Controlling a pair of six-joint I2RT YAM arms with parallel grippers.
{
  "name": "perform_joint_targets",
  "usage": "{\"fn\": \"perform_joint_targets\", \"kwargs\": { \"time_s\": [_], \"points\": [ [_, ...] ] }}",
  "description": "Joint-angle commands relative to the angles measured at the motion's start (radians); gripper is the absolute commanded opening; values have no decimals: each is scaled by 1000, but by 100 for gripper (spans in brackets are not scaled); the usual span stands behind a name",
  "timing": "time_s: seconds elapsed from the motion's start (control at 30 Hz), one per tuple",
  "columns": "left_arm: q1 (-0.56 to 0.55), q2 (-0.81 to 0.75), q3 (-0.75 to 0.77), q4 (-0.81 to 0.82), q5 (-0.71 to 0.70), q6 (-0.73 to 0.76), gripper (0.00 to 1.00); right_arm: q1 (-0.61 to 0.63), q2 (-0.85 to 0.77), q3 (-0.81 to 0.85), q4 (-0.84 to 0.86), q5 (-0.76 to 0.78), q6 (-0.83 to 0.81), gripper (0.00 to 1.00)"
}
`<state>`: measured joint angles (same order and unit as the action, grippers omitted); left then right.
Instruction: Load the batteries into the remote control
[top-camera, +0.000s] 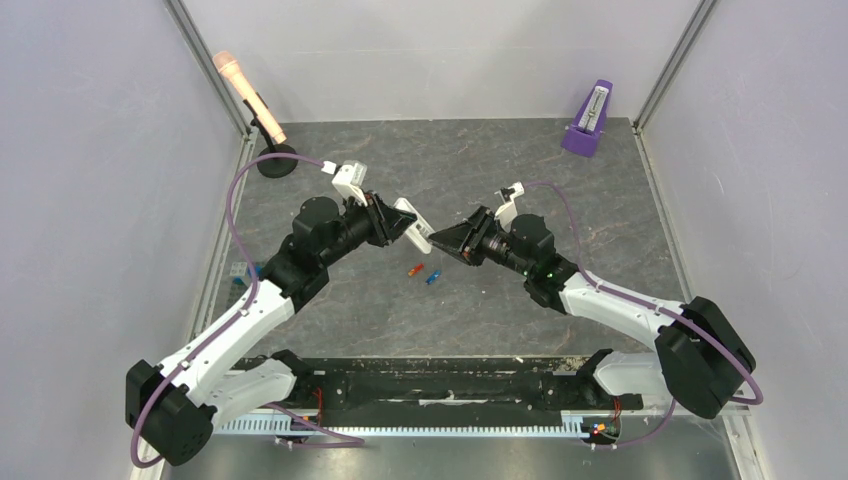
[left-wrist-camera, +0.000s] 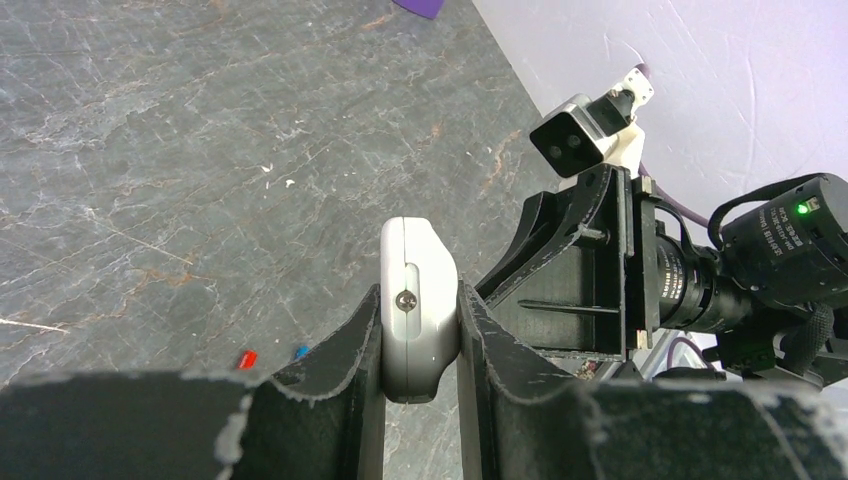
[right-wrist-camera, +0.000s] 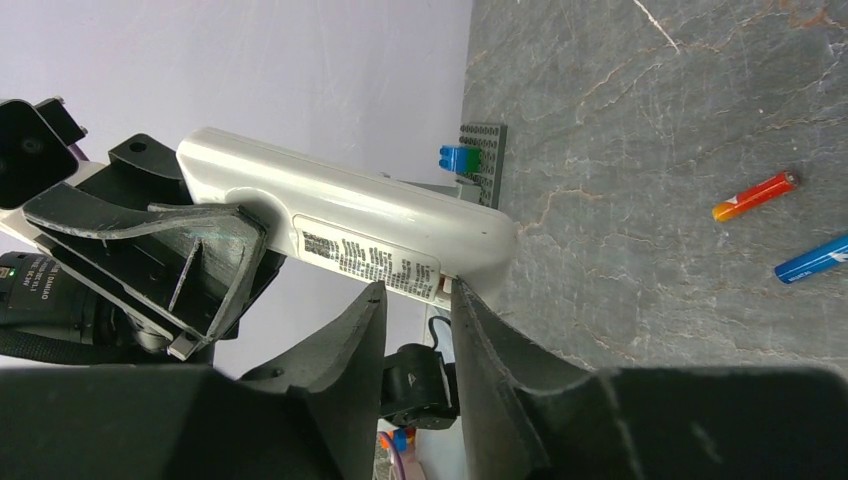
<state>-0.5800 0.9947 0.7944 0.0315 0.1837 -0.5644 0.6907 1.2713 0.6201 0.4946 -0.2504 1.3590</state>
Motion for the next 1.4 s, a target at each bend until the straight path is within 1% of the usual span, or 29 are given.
{"fn": "perform_joint_targets", "kwargs": {
  "time_s": [0.0,0.13,0.27,0.37,0.53,0.77,1.03,1.13,1.37],
  "points": [
    [-6,-24,8,55,11,-21,2,-2,2,40,-15,26,-28,35],
    [-6,-16,8,66,33,-29,2,-3,7,36,11,25,-24,36],
    [-6,-13,6,77,51,-37,2,-4,16,38,29,21,-17,35],
    [-6,-10,6,82,64,-41,2,-4,22,35,44,19,-11,31],
    [-6,-7,4,93,77,-52,2,-3,30,32,53,20,-6,29],
    [-6,-5,0,97,83,-57,2,-2,42,32,68,16,5,22],
    [-6,-4,8,99,81,-78,2,-4,48,15,79,14,10,26],
    [-6,-7,22,99,92,-110,2,-3,49,-9,135,8,28,26],
    [-6,-7,35,126,108,-182,2,-3,65,-61,347,-29,81,24]
  ]
}}
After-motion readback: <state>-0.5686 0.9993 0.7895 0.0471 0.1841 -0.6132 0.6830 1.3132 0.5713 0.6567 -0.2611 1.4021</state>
